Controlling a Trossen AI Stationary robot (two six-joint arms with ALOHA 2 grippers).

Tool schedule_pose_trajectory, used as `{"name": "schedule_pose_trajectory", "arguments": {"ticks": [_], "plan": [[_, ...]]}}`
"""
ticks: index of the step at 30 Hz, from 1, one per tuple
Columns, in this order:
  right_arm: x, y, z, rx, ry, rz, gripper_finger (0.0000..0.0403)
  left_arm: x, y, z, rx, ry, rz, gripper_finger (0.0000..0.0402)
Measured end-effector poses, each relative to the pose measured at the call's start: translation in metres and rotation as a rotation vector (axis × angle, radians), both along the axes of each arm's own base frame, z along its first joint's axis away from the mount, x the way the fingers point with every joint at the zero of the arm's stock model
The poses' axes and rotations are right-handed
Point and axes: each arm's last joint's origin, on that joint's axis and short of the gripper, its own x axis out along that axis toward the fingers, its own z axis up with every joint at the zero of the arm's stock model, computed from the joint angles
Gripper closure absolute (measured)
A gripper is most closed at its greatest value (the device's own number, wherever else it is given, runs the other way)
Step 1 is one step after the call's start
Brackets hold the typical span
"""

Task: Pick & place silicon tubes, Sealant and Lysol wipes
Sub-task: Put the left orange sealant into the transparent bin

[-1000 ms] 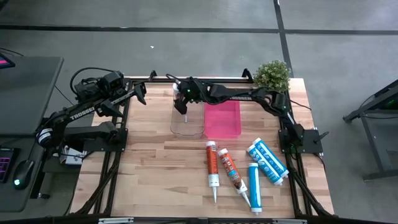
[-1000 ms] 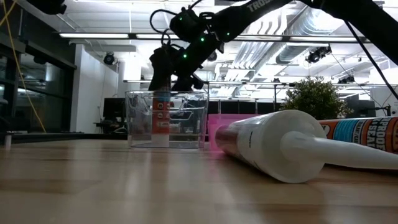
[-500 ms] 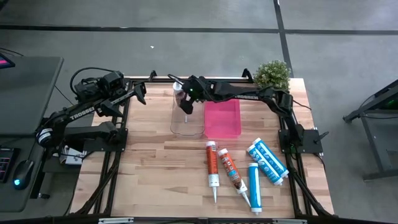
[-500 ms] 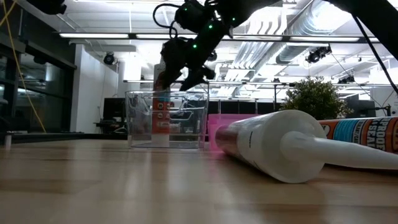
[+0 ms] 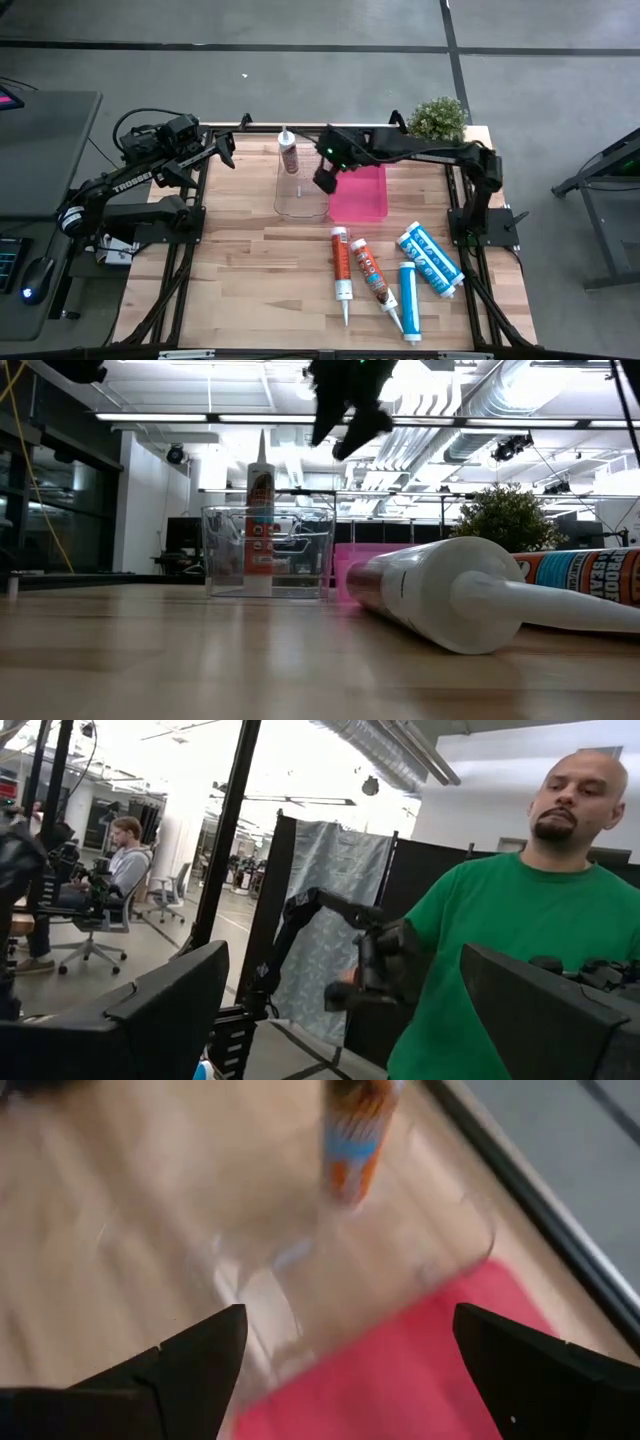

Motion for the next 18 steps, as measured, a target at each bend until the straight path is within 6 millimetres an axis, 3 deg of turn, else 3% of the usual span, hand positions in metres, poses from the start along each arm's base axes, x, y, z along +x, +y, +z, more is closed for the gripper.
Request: {"name": "schedule_pose_trajectory", "arguments": {"ticks": [5,11,18], "plan": [[-0.020,0.040,0.013,0.072,0.073,0.097,0.0053,0.000,0.000,0.000,-0.009,0.010,-0.004,0.0010],[-0.022,0.093,0.008,0.213,0.111,0.267,0.0053,0.000,0.000,0.000,-0.014,0.016,-0.007,0.0010],[-0.032,0.159,-0.018,-0.015,0.230,0.685,0.0053,0.000,0.000,0.000,-0.015,0.019,-0.008,0.0010]]}}
